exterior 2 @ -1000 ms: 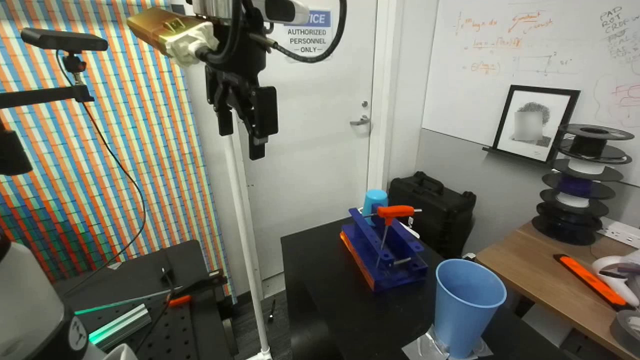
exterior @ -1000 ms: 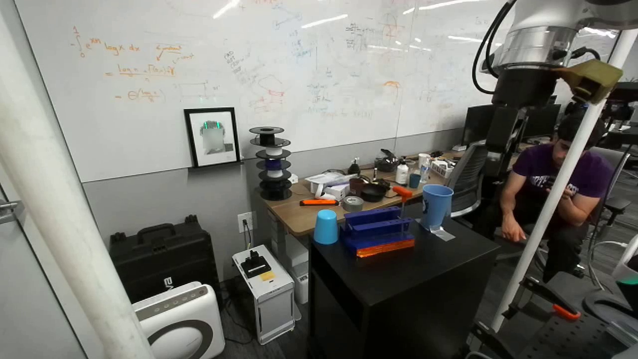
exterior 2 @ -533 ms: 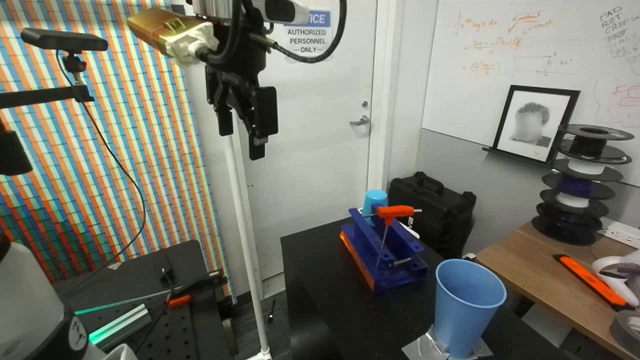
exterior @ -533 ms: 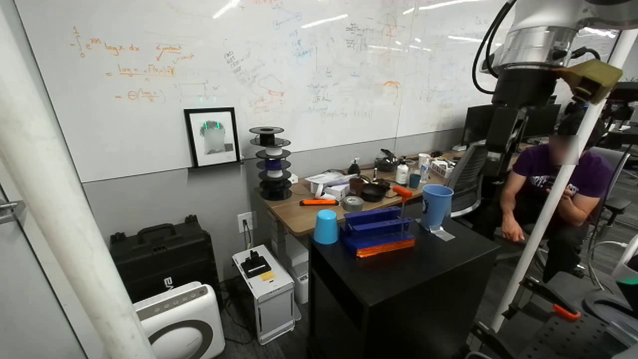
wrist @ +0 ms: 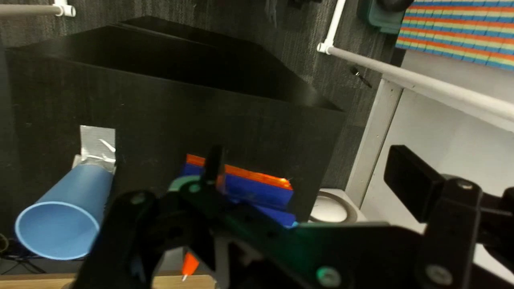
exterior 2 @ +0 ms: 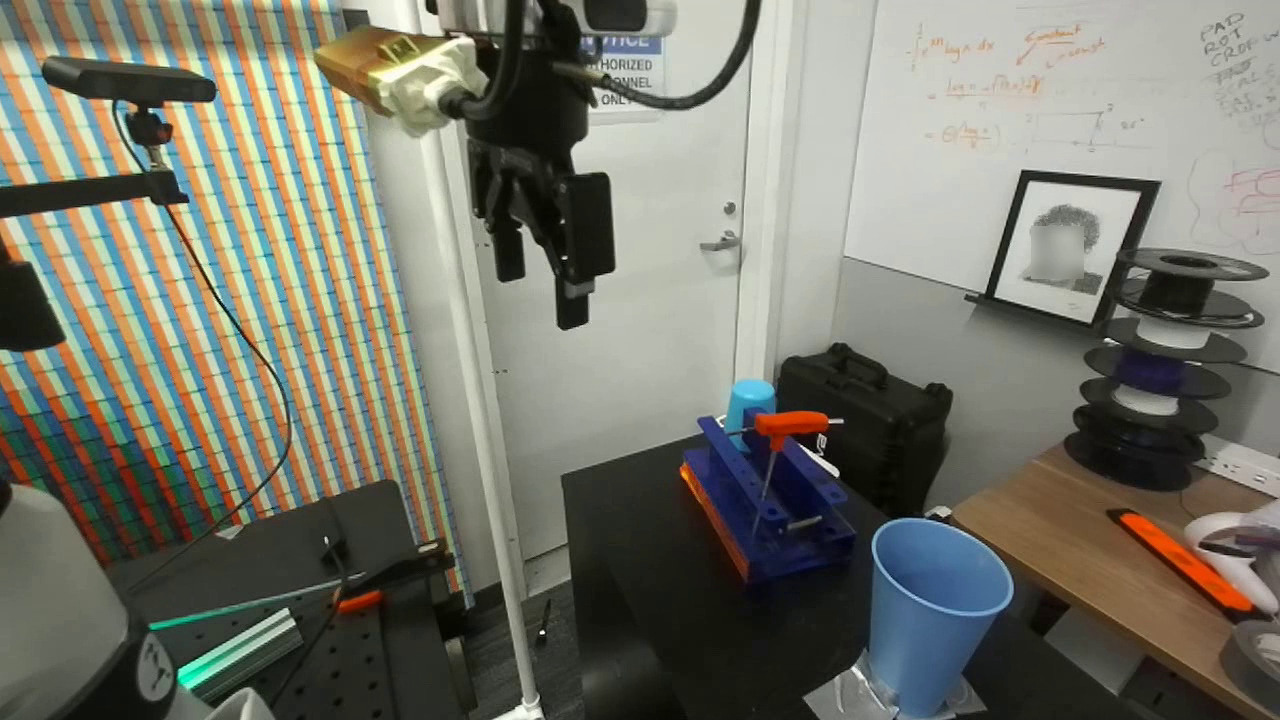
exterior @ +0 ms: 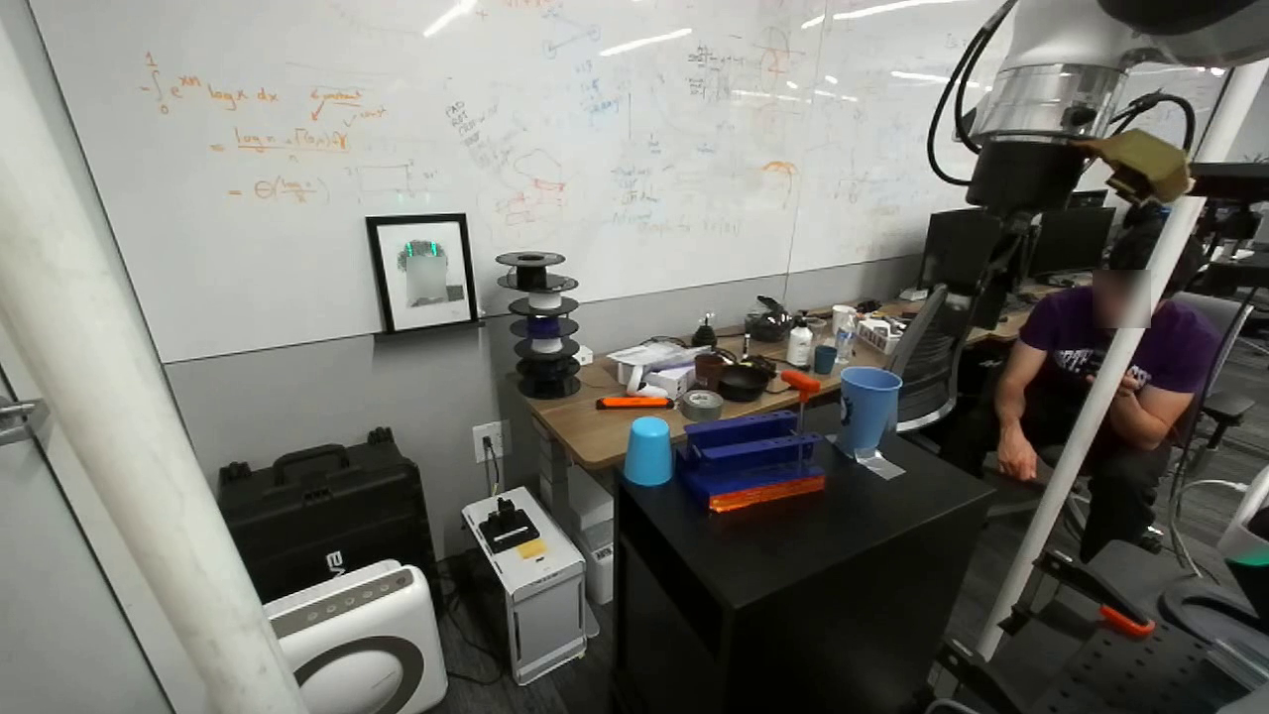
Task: Put the red object in the cup
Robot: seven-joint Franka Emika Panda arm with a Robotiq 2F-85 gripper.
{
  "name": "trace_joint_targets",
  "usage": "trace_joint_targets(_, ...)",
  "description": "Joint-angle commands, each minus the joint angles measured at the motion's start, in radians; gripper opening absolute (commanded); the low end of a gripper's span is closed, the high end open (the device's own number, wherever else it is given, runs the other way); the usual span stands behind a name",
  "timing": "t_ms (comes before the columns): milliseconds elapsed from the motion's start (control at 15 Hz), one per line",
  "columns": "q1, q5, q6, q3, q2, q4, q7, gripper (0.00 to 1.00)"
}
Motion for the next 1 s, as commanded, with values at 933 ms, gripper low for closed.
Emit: trace_joint_targets(933, -0.084, -0.031, 0.35, -0.008, 0.848, 0.475, 0.126, 1.0)
